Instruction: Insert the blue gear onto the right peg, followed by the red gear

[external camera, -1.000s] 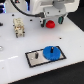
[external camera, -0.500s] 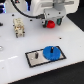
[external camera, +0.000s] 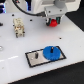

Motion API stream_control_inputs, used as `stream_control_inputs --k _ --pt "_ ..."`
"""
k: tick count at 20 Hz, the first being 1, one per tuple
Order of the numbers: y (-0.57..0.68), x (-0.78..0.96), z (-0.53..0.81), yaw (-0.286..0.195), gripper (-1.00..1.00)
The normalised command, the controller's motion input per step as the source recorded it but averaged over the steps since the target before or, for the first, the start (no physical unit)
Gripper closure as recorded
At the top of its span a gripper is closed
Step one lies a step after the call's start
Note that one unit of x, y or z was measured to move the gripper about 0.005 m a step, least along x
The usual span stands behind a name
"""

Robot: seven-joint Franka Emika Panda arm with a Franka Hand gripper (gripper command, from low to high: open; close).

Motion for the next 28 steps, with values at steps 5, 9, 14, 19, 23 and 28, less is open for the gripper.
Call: stream_control_inputs --k 5,9,14,19,23,28 --pt "-0.10 0.54 0.69 0.000 1.00" --pt "-0.15 0.64 0.60 0.000 1.00" --pt "-0.14 0.76 0.55 0.000 1.00" --pt "-0.07 0.81 0.43 0.000 1.00" --pt "-0.01 0.78 0.44 0.000 1.00" --pt "-0.05 0.79 0.37 0.000 1.00"
